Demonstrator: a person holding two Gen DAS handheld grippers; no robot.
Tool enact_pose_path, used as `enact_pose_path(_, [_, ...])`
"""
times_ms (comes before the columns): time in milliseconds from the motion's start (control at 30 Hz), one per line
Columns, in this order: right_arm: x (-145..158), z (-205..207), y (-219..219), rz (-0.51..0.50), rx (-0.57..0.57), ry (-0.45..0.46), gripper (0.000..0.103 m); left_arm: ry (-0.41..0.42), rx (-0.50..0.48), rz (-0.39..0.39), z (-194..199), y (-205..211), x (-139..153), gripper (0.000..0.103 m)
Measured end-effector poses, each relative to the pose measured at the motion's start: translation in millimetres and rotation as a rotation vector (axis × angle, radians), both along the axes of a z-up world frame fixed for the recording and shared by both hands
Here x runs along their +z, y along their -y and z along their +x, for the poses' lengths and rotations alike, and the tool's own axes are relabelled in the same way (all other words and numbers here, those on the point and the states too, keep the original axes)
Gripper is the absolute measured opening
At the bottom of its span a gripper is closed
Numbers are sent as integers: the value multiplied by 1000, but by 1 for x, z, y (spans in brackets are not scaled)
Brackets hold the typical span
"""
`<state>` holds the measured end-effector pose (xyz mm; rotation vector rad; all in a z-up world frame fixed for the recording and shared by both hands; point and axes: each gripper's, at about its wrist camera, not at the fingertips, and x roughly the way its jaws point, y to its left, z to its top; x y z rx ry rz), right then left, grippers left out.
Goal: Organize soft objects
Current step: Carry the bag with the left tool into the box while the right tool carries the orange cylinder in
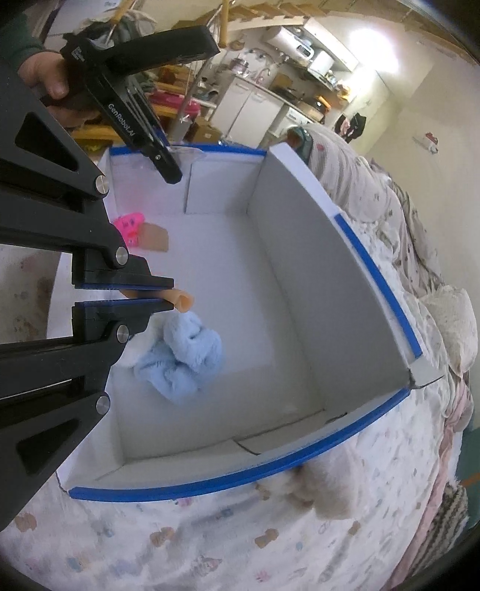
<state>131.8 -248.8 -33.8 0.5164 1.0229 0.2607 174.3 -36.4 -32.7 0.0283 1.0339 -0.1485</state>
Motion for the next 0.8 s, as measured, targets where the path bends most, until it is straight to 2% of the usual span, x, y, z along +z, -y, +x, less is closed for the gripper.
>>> enact_pose_path(233, [-11, 6, -8, -25, 10, -18, 6, -15, 22, -22, 8, -2, -19, 23])
enact_pose_path(433, [-13, 11, -12, -22, 11, -21, 6, -31, 16, -1, 10, -2, -30, 23])
enact_pose_path(800, [-24, 19, -25, -57, 31, -58, 6, -38, 28, -2, 10, -1, -30, 23])
